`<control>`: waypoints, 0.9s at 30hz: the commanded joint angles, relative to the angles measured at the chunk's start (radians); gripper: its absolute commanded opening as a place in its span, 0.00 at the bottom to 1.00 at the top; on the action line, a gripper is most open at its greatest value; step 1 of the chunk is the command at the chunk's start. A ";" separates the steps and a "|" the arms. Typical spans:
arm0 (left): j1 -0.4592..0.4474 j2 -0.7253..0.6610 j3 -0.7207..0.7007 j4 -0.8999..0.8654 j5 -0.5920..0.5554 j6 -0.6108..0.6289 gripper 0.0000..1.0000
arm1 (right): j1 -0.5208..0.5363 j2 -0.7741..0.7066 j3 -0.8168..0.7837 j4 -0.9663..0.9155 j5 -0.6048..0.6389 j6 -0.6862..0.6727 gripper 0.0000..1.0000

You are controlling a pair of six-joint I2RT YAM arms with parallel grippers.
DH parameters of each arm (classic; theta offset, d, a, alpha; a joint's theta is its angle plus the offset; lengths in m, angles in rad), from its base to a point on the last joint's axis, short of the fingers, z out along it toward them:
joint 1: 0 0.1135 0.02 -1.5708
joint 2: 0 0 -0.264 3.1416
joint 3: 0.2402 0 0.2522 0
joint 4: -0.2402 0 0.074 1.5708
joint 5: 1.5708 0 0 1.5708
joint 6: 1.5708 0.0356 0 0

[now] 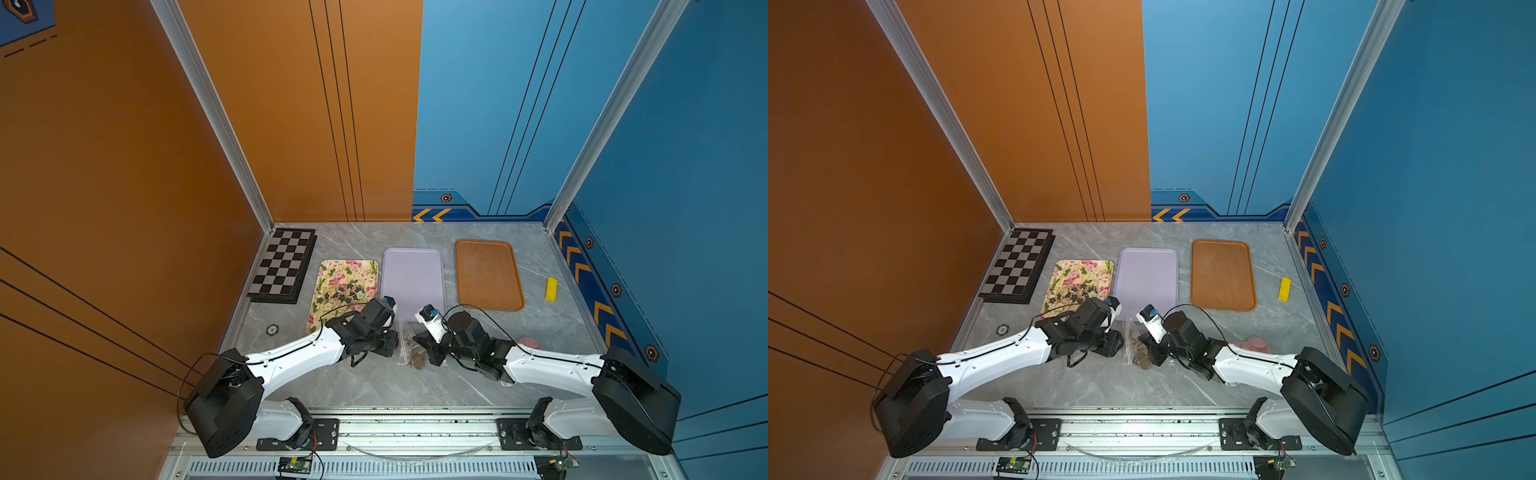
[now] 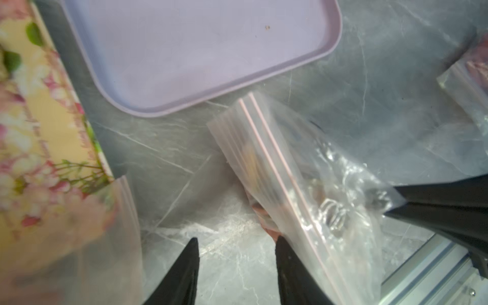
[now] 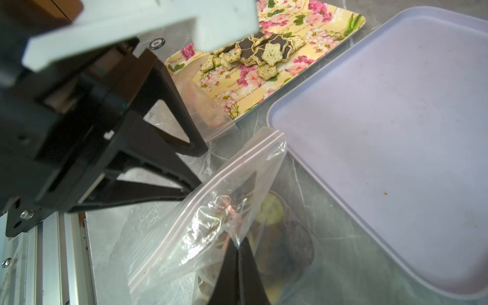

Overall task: Pour cookies out of the ziploc bag
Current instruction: Open the ziploc bag at the center of the board.

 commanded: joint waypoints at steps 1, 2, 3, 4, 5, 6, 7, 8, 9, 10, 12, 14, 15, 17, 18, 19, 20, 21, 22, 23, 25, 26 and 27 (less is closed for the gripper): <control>-0.030 -0.031 -0.020 0.080 0.009 0.040 0.49 | -0.004 0.010 -0.001 0.025 -0.019 0.003 0.00; -0.032 -0.042 -0.019 0.086 0.013 0.040 0.50 | -0.004 0.010 -0.001 0.025 -0.019 0.003 0.00; -0.033 -0.051 -0.019 0.093 0.028 0.045 0.50 | -0.004 0.012 -0.001 0.023 -0.014 0.003 0.00; -0.036 -0.061 -0.020 0.097 0.039 0.050 0.51 | -0.003 0.012 -0.001 0.020 -0.009 0.003 0.00; -0.039 -0.070 -0.024 0.107 0.054 0.054 0.52 | -0.005 0.012 -0.001 0.018 -0.007 0.003 0.00; -0.044 -0.078 -0.029 0.120 0.074 0.057 0.52 | -0.006 0.011 -0.002 0.018 -0.007 0.001 0.00; -0.045 -0.079 -0.033 0.122 0.085 0.058 0.53 | -0.004 0.011 -0.002 0.020 -0.009 0.001 0.00; -0.046 -0.077 -0.039 0.161 0.090 0.060 0.53 | -0.005 0.010 -0.001 0.023 -0.013 0.001 0.00; -0.047 -0.072 -0.044 0.174 0.098 0.061 0.53 | -0.005 0.013 -0.001 0.027 -0.018 0.002 0.00; -0.047 -0.066 -0.049 0.187 0.105 0.063 0.54 | -0.005 0.013 0.001 0.029 -0.022 0.003 0.00; -0.047 -0.044 -0.062 0.227 0.118 0.061 0.55 | -0.005 0.012 0.005 0.027 -0.030 0.004 0.00; -0.048 -0.015 -0.058 0.241 0.121 0.064 0.55 | -0.006 0.007 0.003 0.026 -0.033 0.002 0.00; -0.050 -0.001 -0.058 0.250 0.121 0.067 0.55 | -0.006 0.003 0.001 0.024 -0.033 0.003 0.00; -0.054 0.014 -0.058 0.265 0.112 0.072 0.55 | -0.008 -0.003 -0.003 0.024 -0.033 0.002 0.00; -0.054 0.016 -0.058 0.271 0.104 0.073 0.55 | -0.011 -0.006 -0.004 0.023 -0.034 0.002 0.00; -0.056 0.018 -0.058 0.271 0.093 0.076 0.55 | -0.012 -0.008 -0.007 0.022 -0.035 0.004 0.00; -0.055 0.018 -0.058 0.269 0.078 0.082 0.55 | -0.015 -0.009 -0.009 0.021 -0.037 0.005 0.00; -0.056 0.019 -0.057 0.267 0.071 0.089 0.55 | -0.017 -0.011 -0.012 0.023 -0.038 0.005 0.00; -0.054 0.022 -0.058 0.262 0.067 0.095 0.55 | -0.018 -0.013 -0.012 0.025 -0.039 0.007 0.00; -0.055 0.027 -0.057 0.251 0.060 0.102 0.55 | -0.021 -0.014 -0.016 0.027 -0.042 0.009 0.00; -0.052 0.037 -0.062 0.240 0.058 0.113 0.53 | -0.027 -0.021 -0.020 0.032 -0.046 0.011 0.00; -0.052 0.039 -0.069 0.246 0.061 0.116 0.52 | -0.031 -0.024 -0.021 0.033 -0.050 0.013 0.00; -0.052 0.041 -0.077 0.260 0.065 0.117 0.52 | -0.033 -0.026 -0.021 0.034 -0.053 0.015 0.00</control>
